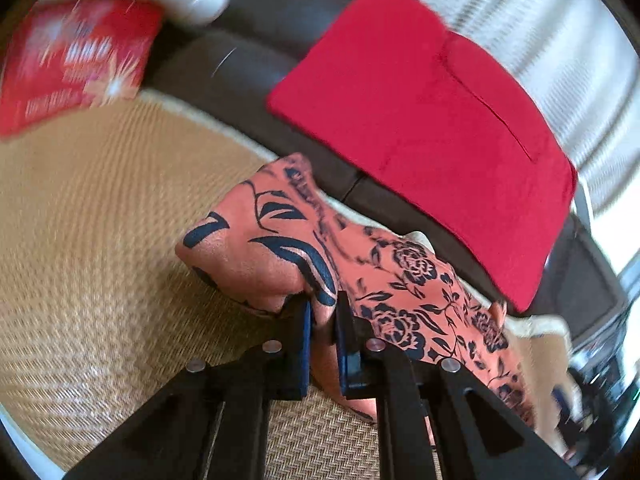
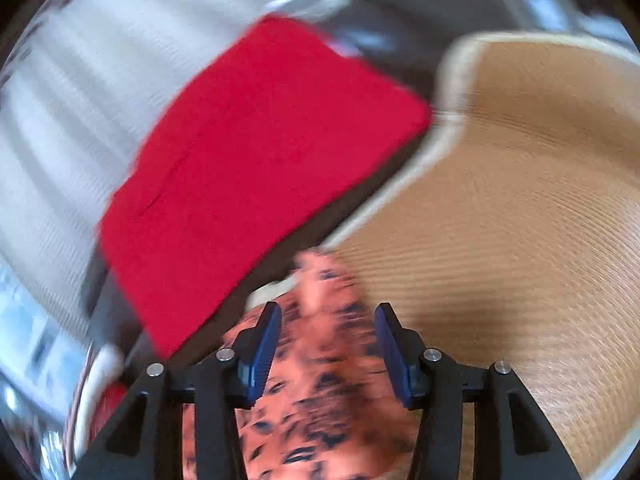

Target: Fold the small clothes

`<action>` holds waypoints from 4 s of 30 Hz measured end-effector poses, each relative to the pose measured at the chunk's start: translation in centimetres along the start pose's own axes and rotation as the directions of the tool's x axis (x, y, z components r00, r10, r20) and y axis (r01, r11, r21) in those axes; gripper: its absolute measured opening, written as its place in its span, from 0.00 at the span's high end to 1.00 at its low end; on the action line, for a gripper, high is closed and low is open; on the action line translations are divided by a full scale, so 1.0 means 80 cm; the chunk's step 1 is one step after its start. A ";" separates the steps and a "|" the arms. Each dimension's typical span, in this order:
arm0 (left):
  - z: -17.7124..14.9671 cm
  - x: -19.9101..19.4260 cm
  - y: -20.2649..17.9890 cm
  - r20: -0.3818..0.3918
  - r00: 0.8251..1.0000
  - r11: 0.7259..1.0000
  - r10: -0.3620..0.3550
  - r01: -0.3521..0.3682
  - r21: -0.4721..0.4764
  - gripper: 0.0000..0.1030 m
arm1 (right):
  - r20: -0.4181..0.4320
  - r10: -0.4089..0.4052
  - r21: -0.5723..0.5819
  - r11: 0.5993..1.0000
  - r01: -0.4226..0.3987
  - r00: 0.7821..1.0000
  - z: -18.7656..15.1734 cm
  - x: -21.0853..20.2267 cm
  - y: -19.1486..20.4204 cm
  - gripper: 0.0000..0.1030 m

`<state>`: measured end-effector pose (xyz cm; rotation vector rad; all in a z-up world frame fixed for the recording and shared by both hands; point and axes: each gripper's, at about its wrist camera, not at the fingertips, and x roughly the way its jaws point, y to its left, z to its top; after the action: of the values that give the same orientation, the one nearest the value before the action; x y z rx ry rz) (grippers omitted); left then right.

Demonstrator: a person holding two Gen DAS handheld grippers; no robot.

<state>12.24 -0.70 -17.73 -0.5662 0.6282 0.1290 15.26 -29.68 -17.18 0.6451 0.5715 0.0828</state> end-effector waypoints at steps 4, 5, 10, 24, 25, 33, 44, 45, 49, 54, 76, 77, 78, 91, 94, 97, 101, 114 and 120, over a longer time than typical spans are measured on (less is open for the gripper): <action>-0.007 -0.001 -0.046 0.059 0.998 0.988 0.011 -0.020 0.154 0.90 | -0.283 0.108 -0.024 0.993 -0.120 0.953 -0.033 0.068 0.028 0.49; -0.012 -0.002 -0.056 0.071 0.997 0.981 0.011 -0.024 0.191 0.90 | -0.363 0.096 -0.011 0.994 -0.107 0.927 -0.044 0.089 0.027 0.49; -0.039 0.008 -0.113 0.100 0.995 0.920 0.009 -0.047 0.388 0.93 | -0.491 0.046 -0.011 0.998 -0.059 0.870 -0.058 0.116 0.016 0.51; -0.115 0.010 -0.187 0.031 0.996 0.730 -0.083 0.040 0.683 0.98 | -0.580 0.336 0.053 0.925 -0.377 0.742 0.005 0.151 0.061 0.28; -0.110 0.010 -0.188 0.058 0.995 0.735 -0.079 0.019 0.678 0.97 | -0.580 0.350 0.056 0.918 -0.392 0.736 0.000 0.154 0.068 0.28; -0.041 -0.030 -0.039 0.056 0.998 0.985 -0.023 0.013 0.173 0.24 | -0.661 0.234 -0.033 0.940 -0.339 0.713 -0.055 0.171 0.080 0.27; -0.042 -0.001 0.099 -0.087 0.993 0.911 -0.077 0.035 -0.411 0.24 | -0.669 0.187 -0.099 0.937 -0.335 0.720 -0.084 0.162 0.092 0.27; -0.043 0.008 0.099 -0.092 0.991 0.900 -0.099 0.050 -0.434 0.24 | -0.669 0.186 -0.098 0.937 -0.334 0.719 -0.085 0.164 0.094 0.27; -0.039 0.030 0.101 -0.083 0.990 0.875 -0.117 0.063 -0.480 0.24 | -0.672 0.177 -0.110 0.936 -0.333 0.719 -0.084 0.167 0.094 0.27; -0.033 0.042 0.110 -0.053 0.989 0.833 -0.136 0.085 -0.547 0.24 | -0.675 0.169 -0.119 0.935 -0.333 0.718 -0.089 0.175 0.100 0.27; 0.004 0.127 0.070 -0.017 0.998 0.861 -0.064 0.046 -0.507 0.42 | -0.696 0.114 -0.098 0.963 -0.251 0.709 -0.100 0.194 0.050 0.97; 0.005 0.129 0.069 -0.022 0.998 0.867 -0.053 0.035 -0.497 0.53 | -0.697 0.113 -0.100 0.962 -0.252 0.708 -0.099 0.194 0.049 0.97; 0.007 0.135 0.066 -0.031 0.998 0.878 -0.050 0.029 -0.477 0.63 | -0.698 0.110 -0.105 0.962 -0.253 0.708 -0.099 0.193 0.050 0.97; 0.018 0.115 -0.107 0.125 0.992 0.974 -0.010 -0.019 0.224 0.73 | -0.722 0.098 -0.131 0.953 -0.275 0.685 -0.107 0.188 0.049 0.98; -0.017 0.117 -0.161 0.144 0.989 0.890 -0.031 -0.038 0.455 0.74 | -0.734 0.128 -0.098 0.952 -0.291 0.667 -0.109 0.183 0.037 0.99; -0.044 0.136 -0.193 0.114 0.993 0.821 -0.041 -0.032 0.569 0.74 | -0.755 0.183 -0.011 0.957 -0.291 0.630 -0.105 0.183 0.023 0.99; -0.052 0.169 -0.211 0.048 0.999 0.796 -0.006 -0.025 0.605 0.74 | -0.760 0.202 0.017 0.956 -0.292 0.617 -0.075 0.190 0.039 0.91; -0.052 0.156 -0.187 0.037 0.999 0.797 -0.026 -0.002 0.604 0.74 | -0.803 0.278 0.069 0.922 -0.380 0.528 -0.068 0.317 0.148 0.10; -0.058 0.140 -0.173 0.056 0.998 0.790 -0.040 -0.002 0.613 0.74 | -0.851 0.208 0.050 0.946 -0.320 0.482 -0.111 0.378 0.157 0.69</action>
<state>22.76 -15.44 -20.96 0.0689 0.5586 -0.0804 37.36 -7.31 -30.02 0.5413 1.4219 0.7739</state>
